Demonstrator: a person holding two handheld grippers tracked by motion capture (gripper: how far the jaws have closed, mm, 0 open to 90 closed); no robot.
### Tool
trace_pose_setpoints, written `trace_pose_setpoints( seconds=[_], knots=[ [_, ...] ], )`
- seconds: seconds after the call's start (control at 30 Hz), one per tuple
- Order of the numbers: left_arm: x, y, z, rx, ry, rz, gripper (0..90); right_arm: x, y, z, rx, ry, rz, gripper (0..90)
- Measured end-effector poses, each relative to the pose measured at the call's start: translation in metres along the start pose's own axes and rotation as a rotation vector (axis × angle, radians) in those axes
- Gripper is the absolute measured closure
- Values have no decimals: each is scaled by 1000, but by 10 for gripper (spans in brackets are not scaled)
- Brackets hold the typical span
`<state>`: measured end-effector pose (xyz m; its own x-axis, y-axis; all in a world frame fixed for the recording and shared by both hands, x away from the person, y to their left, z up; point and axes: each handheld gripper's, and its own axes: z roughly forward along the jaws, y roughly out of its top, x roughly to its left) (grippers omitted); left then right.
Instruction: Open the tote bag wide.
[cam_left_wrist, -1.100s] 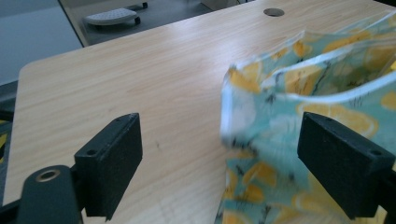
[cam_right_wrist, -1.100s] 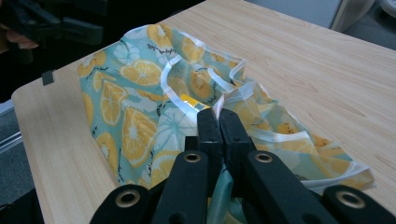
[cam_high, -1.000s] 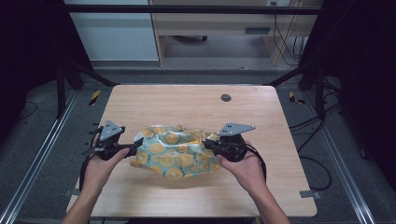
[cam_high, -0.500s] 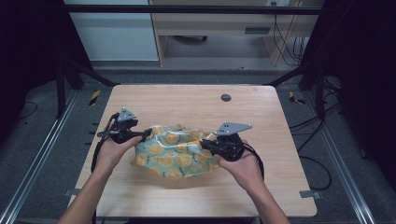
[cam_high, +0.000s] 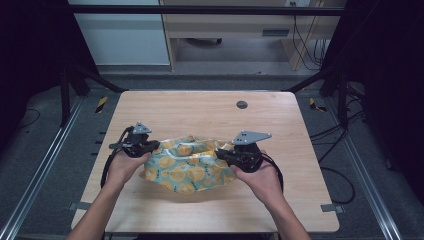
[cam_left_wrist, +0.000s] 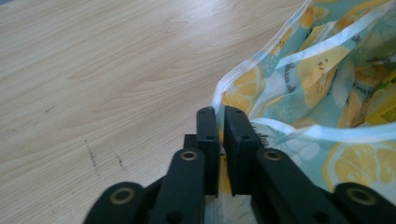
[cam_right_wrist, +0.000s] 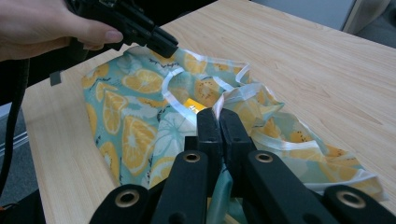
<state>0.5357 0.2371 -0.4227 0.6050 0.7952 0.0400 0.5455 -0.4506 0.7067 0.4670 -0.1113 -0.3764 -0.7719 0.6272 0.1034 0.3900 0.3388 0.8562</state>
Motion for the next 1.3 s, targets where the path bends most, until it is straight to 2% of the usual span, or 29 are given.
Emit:
trace_pose_setpoints(
  seconds=[0.2, 0.47, 0.6, 1.0, 1.3],
  knots=[
    [-3, -3, -13, -38, 14, 9, 896, -1, -1, 0, 0, -3, 8, 887],
    [-4, -3, -38, -176, 23, -24, 900, -9, 3, -10, -36, -38, 15, 887],
    [-2, -3, -52, -226, 37, -34, 900, -12, 4, -14, -48, -52, 18, 887],
    [-8, -6, -72, -303, 30, -31, 900, -14, 7, -22, -76, -70, 16, 887],
    [-14, -12, -86, -344, -1, -44, 900, -12, 8, -26, -94, -80, 7, 887]
  ],
)
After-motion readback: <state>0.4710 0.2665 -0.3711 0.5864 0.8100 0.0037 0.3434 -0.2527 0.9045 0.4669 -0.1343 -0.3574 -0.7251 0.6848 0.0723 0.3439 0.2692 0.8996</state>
